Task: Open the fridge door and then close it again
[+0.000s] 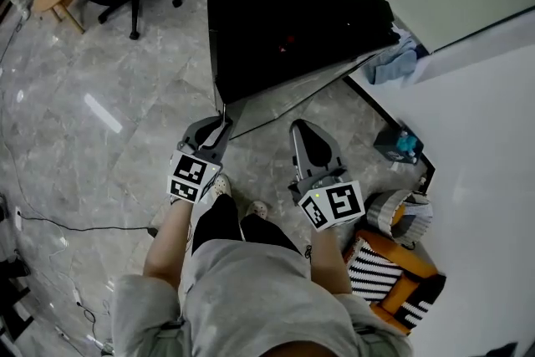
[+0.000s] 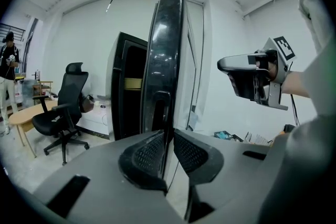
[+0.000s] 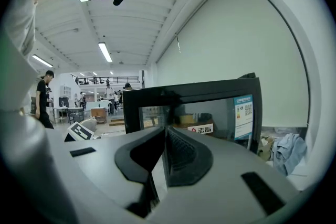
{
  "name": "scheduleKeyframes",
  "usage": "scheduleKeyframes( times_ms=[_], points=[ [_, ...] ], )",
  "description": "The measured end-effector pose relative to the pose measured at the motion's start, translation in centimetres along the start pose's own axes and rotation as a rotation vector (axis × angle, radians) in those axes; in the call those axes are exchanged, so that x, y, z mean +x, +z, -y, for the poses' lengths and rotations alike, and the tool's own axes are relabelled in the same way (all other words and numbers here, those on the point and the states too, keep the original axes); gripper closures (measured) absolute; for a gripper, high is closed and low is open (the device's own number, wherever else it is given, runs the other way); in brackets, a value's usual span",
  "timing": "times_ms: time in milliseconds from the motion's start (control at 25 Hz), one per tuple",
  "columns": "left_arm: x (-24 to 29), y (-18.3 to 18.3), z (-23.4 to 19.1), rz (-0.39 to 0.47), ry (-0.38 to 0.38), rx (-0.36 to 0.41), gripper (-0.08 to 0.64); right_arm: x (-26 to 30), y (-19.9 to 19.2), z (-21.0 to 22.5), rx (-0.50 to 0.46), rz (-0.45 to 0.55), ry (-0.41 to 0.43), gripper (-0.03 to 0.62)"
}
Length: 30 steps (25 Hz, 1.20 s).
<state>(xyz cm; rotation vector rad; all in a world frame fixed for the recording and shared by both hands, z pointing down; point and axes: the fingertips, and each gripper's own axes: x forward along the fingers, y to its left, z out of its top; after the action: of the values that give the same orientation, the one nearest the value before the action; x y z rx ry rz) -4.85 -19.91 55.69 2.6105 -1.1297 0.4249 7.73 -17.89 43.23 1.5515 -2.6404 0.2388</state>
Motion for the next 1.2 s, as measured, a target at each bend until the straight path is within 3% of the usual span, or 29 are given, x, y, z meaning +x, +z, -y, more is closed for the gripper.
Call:
scheduleKeyframes(
  times_ms=[1200],
  points=[
    [-2.7,-2.6,14.0,0.018,0.060,-0.032,0.520,-11.3,1.5,0.1,-0.022,0.064,0.038,0.566]
  ],
)
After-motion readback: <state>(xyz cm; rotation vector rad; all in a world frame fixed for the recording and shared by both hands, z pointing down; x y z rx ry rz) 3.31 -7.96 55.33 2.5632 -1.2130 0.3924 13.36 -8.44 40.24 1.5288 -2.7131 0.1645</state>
